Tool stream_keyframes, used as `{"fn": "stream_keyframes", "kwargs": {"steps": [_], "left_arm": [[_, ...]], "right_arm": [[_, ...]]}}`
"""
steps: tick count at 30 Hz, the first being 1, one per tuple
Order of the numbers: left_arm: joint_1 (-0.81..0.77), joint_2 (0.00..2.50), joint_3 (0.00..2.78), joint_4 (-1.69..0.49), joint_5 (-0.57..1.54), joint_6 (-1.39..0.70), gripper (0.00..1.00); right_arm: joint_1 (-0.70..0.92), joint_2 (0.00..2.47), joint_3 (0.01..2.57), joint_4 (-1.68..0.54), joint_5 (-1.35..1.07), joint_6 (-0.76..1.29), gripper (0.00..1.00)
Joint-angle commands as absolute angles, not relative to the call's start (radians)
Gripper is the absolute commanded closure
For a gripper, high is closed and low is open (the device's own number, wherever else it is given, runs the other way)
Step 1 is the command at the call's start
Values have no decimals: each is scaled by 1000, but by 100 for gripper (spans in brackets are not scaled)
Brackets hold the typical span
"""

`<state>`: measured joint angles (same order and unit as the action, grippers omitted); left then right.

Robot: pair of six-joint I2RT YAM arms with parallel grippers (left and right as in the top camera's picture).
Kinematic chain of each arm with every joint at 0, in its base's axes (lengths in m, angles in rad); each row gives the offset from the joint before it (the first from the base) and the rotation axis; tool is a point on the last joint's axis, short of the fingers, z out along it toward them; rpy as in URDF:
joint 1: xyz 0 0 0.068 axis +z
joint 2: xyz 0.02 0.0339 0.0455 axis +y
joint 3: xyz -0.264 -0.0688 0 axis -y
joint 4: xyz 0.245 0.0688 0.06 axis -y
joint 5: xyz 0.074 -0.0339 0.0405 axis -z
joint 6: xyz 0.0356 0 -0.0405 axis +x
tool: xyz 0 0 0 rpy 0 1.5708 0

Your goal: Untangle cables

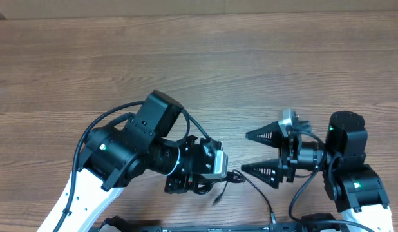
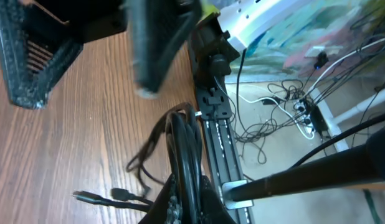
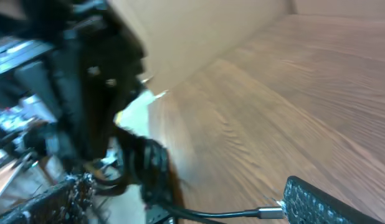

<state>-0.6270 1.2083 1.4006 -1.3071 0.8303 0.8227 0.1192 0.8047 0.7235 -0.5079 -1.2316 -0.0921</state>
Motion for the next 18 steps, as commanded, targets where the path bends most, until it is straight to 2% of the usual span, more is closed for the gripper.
{"fn": "stream_keyframes", "kwargs": {"steps": [1, 4, 9, 18], "left_arm": [[-629, 1206, 1424, -1243, 937, 891, 96], [-629, 1206, 1424, -1139, 944, 840, 96], [-629, 1206, 1424, -966, 808, 566, 96], [-629, 1206, 1424, -956, 800, 560, 96]], "right_arm": [[124, 796, 727, -510, -1124, -21, 4], [124, 797, 727, -533, -1111, -23, 4], [124, 797, 727, -542, -1185, -81, 2], [124, 797, 727, -540, -1289, -137, 0]]}}
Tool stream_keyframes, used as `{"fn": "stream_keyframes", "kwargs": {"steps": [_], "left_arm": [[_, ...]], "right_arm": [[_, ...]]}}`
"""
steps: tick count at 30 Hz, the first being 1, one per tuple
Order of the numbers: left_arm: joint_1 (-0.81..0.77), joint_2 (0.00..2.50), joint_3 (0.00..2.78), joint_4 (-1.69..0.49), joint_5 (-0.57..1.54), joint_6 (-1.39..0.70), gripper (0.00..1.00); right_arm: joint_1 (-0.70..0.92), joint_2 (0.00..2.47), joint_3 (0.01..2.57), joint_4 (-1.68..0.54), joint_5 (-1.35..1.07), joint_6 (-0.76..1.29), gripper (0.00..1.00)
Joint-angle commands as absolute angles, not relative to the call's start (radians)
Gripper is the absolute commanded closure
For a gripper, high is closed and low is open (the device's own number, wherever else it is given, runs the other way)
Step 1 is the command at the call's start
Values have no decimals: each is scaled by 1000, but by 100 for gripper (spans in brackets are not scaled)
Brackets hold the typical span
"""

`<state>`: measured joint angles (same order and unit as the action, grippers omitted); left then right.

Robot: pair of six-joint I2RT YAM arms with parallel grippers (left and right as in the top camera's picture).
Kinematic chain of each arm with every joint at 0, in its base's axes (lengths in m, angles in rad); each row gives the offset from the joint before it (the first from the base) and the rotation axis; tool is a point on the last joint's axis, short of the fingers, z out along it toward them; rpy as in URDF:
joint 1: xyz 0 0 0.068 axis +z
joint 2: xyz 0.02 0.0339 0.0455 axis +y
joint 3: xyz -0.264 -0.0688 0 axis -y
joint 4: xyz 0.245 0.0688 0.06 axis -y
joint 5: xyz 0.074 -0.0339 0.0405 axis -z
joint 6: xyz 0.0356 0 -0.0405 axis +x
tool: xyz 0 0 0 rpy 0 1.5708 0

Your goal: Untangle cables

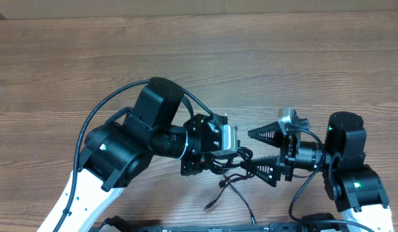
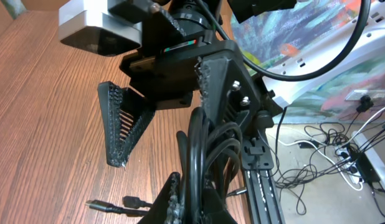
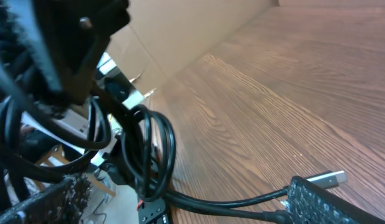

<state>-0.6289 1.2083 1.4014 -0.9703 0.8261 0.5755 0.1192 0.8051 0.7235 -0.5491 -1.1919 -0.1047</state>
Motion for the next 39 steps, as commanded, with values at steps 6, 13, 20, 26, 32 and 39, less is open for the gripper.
{"fn": "stream_keyframes", "kwargs": {"steps": [6, 13, 20, 26, 32, 39], "left_arm": [[-629, 1206, 1424, -945, 736, 525, 96], [-629, 1206, 1424, -930, 741, 493, 96], [-644, 1247, 1422, -970, 831, 493, 96], [-730, 1340, 1422, -968, 827, 494, 96], [-731, 1356, 1422, -959, 815, 501, 85], [-724, 1326, 1423, -940, 677, 318, 5]], "right_arm": [[124, 797, 727, -540, -1289, -136, 0], [124, 797, 727, -543, -1289, -136, 0], [124, 797, 727, -514, -1321, -134, 3], [124, 797, 727, -505, -1329, -132, 30], [124, 797, 727, -506, -1326, -132, 96], [124, 797, 727, -506, -1089, 15, 96]]}}
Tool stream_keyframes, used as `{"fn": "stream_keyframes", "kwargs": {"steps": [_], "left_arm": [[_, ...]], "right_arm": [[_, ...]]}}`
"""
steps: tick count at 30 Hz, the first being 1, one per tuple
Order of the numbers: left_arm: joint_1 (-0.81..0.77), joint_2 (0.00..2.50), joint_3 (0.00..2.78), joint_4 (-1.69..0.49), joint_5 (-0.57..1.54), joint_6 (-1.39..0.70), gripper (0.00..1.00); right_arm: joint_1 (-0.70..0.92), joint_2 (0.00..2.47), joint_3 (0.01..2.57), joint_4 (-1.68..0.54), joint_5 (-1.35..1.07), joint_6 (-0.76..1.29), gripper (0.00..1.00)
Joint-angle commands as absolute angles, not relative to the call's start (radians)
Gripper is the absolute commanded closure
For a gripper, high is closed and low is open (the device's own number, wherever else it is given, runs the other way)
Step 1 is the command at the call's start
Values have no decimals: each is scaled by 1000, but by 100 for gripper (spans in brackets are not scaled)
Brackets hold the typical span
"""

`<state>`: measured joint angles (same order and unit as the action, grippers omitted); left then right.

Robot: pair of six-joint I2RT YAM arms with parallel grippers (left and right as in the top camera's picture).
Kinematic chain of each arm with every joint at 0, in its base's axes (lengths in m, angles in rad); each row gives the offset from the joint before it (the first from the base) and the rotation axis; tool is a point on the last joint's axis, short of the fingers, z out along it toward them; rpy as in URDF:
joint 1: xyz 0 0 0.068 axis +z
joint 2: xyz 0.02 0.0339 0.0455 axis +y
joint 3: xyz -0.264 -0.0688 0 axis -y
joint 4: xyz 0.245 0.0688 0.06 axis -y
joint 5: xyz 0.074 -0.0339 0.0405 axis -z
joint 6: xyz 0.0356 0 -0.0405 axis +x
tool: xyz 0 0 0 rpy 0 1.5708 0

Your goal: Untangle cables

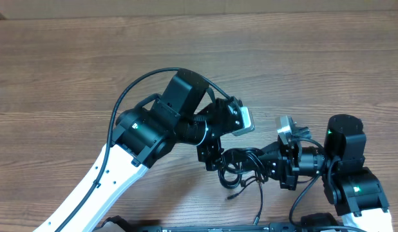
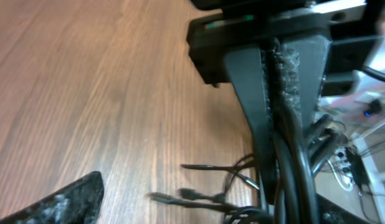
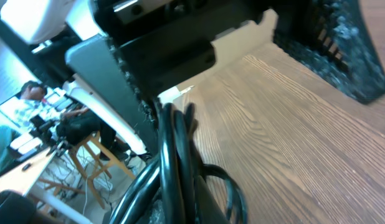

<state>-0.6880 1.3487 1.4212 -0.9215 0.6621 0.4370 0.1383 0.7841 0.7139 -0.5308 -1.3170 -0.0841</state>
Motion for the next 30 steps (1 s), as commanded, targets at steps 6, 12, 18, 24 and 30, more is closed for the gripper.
{"fn": "stream_keyframes", "kwargs": {"steps": [6, 12, 18, 24, 30], "left_arm": [[-633, 1229, 1423, -905, 411, -63, 0], [-549, 1163, 1423, -841, 406, -222, 0], [-503, 1165, 1423, -760, 376, -595, 0], [-504, 1165, 1423, -645, 503, -760, 14], [-505, 1183, 1423, -619, 536, -974, 41]], "right_arm": [[124, 797, 727, -353, -950, 248, 96], [124, 802, 727, -57, -872, 495, 96], [124, 803, 727, 268, -820, 604, 96], [124, 817, 727, 284, -721, 639, 96], [124, 929, 727, 590, -689, 872, 96]]}}
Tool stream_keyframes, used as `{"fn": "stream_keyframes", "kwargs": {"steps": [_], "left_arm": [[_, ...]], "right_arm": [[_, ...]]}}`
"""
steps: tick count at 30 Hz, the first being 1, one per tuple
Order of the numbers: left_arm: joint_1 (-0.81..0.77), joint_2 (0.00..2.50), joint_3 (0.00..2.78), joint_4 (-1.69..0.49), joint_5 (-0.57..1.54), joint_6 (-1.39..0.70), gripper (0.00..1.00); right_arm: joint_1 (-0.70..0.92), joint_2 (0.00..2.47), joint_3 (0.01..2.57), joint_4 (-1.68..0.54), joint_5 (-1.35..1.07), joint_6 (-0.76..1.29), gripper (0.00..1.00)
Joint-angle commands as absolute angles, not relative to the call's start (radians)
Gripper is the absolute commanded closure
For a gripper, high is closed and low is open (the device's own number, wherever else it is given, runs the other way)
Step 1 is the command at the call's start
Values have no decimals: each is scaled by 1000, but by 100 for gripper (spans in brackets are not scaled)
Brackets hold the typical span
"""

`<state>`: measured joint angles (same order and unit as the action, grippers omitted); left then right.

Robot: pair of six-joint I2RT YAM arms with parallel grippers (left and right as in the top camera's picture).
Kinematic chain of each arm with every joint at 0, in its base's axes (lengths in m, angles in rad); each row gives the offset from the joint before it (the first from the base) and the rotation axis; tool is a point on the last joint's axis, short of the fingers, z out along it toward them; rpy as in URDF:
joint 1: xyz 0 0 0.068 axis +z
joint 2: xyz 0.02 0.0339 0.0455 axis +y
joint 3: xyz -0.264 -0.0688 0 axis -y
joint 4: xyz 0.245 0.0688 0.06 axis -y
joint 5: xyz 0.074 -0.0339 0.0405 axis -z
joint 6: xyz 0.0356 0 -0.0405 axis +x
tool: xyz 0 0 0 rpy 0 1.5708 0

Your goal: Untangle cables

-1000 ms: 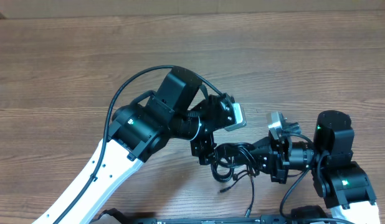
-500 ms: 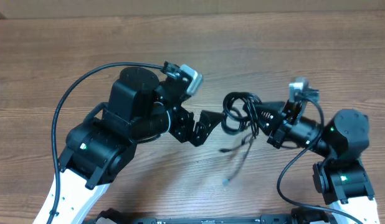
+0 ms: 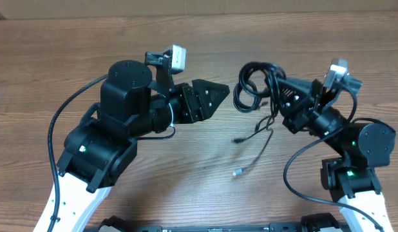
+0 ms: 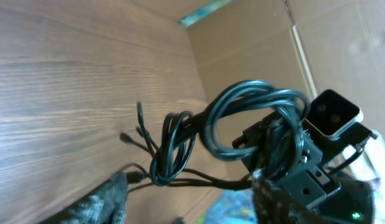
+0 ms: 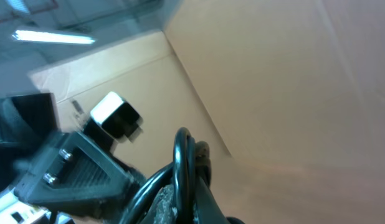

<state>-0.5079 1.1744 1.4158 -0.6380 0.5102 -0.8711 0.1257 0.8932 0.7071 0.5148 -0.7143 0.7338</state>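
Note:
A bundle of black cables (image 3: 252,86) hangs knotted in loops, held off the wooden table by my right gripper (image 3: 279,96), which is shut on it. Two loose plug ends (image 3: 238,172) trail down onto the table. In the right wrist view the cables (image 5: 182,155) run up between the closed fingers of the right gripper (image 5: 186,193). My left gripper (image 3: 213,98) points at the bundle from the left, a short gap away. In the left wrist view it (image 4: 189,190) stands open, with the looped bundle (image 4: 242,118) ahead of its fingers.
The wooden table (image 3: 89,45) stretches behind and to both sides of the arms. A cardboard wall (image 4: 342,50) stands along the far edge. The left arm's own grey cable (image 3: 64,122) arcs out to the left.
The right gripper, shut on the bundle, has moved from low near the front edge to farther back and higher. The left arm has drawn back to the left and stays open.
First my left gripper held the bundle near the front edge, with the right gripper open beside it. Then the bundle sat between the right gripper's open fingers. Later the right was shut on it and the left open. Now the right alone holds it raised.

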Motion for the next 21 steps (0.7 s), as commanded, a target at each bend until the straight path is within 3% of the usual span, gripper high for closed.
{"fn": "stream_keyframes", "kwargs": {"steps": [1, 12, 18, 21], "left_arm": [[-505, 1187, 1423, -603, 548, -978, 42], [-569, 1256, 1423, -456, 585, -1037, 43], [-603, 1298, 1423, -414, 575, -1037, 55], [-603, 1316, 1423, -406, 573, -1042, 55]], "right_arm": [[124, 945, 727, 621, -689, 904, 96], [125, 987, 727, 741, -738, 978, 96], [125, 987, 727, 777, -791, 997, 96], [125, 987, 727, 777, -813, 1007, 96]]}}
